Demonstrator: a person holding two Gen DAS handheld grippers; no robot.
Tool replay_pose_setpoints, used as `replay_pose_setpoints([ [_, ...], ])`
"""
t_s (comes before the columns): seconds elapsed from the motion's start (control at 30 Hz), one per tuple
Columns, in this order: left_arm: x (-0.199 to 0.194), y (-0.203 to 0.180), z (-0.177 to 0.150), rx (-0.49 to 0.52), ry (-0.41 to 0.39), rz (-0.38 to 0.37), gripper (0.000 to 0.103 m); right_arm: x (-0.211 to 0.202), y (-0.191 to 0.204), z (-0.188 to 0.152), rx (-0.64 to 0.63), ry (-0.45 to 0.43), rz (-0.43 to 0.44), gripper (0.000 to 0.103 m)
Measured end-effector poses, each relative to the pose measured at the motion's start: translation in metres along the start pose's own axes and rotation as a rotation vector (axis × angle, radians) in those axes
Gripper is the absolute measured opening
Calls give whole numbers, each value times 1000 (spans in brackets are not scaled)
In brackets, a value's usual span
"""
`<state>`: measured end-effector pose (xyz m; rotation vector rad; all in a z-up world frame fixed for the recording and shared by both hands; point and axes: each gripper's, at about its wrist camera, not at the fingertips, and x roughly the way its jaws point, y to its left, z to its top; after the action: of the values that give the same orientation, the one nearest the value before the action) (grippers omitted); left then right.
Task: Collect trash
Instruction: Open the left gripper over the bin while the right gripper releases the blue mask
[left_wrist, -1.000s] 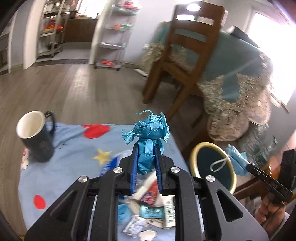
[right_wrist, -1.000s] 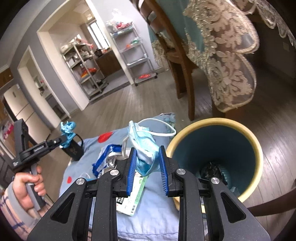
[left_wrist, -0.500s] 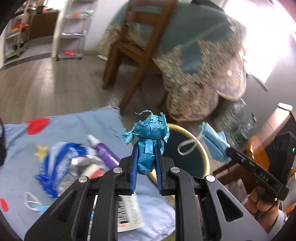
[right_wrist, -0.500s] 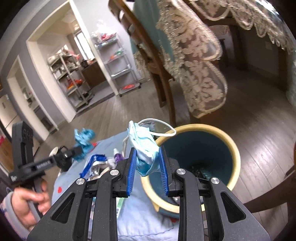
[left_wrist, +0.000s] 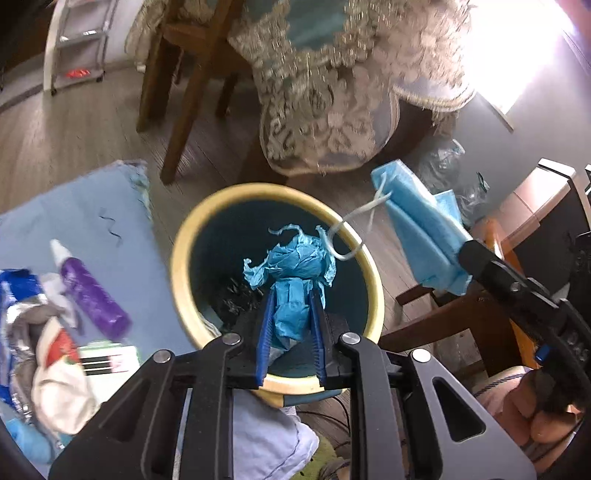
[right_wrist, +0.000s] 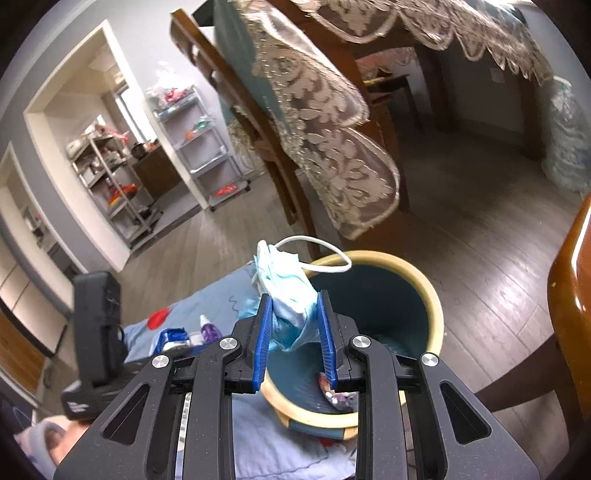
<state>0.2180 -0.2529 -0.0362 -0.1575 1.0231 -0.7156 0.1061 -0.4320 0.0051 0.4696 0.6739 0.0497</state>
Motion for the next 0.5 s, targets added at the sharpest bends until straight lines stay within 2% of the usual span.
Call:
replay_pose_setpoints([
  [0.13,18,2,-4,0,41,-11,36,2,-1,-1,5,4,-7,26],
  [0.2,16,4,-5,-1,38,-4,51,3,-3,-1,8,8,-12,26],
  [0.23,15,4,-4,-1,32,-1,63,4,-4,-2,14,11,-14,26],
  [0.27,14,5,-4,0,25,3,66,5,-5,-2,22,14,-14,26],
  [0.5,-16,22,-4,-15,-22,62,73,16,-8,-5,40,47,-35,26],
])
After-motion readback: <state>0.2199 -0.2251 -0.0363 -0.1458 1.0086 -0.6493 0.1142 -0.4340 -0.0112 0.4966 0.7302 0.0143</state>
